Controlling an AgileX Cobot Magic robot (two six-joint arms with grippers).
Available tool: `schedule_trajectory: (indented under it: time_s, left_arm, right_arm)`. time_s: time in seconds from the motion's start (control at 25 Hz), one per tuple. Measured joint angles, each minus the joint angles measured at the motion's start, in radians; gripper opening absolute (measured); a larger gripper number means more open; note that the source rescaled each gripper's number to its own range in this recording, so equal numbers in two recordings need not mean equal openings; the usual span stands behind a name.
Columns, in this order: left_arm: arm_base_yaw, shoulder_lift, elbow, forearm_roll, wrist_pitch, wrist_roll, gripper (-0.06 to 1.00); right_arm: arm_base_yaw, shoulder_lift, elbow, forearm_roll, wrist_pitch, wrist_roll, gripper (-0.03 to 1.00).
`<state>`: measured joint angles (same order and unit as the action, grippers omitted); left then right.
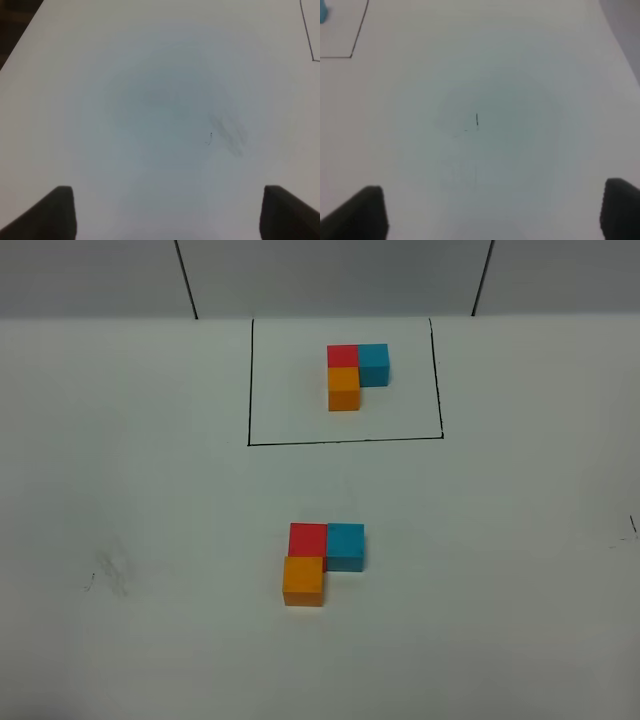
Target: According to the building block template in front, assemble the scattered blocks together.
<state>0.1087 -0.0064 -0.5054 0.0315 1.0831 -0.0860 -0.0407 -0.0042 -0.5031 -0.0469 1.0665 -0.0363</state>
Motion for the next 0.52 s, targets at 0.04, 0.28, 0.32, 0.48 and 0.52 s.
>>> schedule_trajectory:
  time_s: [0.04,0.28,0.32,0.48,0.52]
  left_arm:
    - [0.000,0.000,0.000,0.000,0.000,0.000,0.68]
    - [0.000,0.000,0.000,0.000,0.000,0.000,0.68]
    - [0.000,0.000,0.000,0.000,0.000,0.000,0.68]
    - [0.000,0.000,0.000,0.000,0.000,0.000,0.68]
    - [0.000,0.000,0.000,0.000,0.000,0.000,0.68]
  right_arm:
    - [0.000,0.000,0.000,0.000,0.000,0.000,0.74]
    - [0.077,0.000,0.000,0.005,0.000,0.000,0.50]
    - [0.092,0.000,0.000,0.006,0.000,0.000,0.46]
    - [0.123,0.000,0.000,0.008,0.000,0.000,0.31]
    - [0.124,0.000,0.000,0.008,0.000,0.000,0.27]
